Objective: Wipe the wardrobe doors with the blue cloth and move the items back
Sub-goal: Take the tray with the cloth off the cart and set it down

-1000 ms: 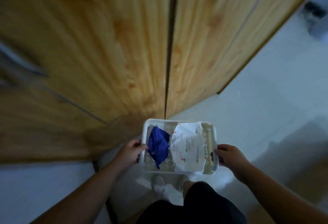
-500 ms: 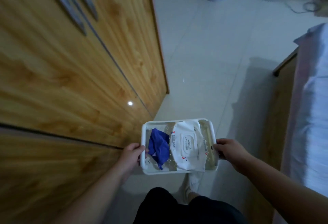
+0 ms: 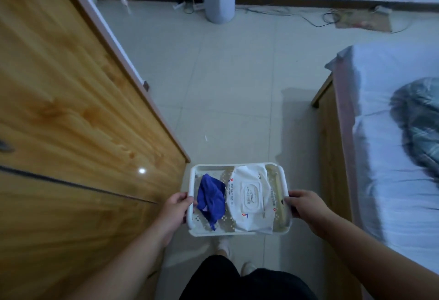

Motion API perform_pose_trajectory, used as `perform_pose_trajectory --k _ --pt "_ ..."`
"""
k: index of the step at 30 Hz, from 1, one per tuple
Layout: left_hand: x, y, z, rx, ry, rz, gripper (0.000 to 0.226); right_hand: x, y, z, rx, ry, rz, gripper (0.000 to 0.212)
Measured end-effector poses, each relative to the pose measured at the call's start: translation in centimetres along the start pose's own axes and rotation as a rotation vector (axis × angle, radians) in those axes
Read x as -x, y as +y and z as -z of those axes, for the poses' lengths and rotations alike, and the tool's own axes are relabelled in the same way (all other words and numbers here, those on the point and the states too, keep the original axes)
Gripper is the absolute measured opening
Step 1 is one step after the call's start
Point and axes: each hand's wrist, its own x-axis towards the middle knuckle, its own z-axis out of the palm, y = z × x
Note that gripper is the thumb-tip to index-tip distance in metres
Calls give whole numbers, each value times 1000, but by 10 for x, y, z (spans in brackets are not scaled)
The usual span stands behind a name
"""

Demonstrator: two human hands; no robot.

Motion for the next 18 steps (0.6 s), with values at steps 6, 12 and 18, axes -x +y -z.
perform_pose_trajectory --k 6,12,18 --pt "-66 86 -15 -81 -104 -30 15 -42 -58 21 -55 70 -2 21" --pt "-119 170 -56 -161 -133 -80 13 -97 -108 53 -64 101 16 19" --pt "-176 261 -109 -186 -97 -71 14 -176 -175 104 -93 38 12 16"
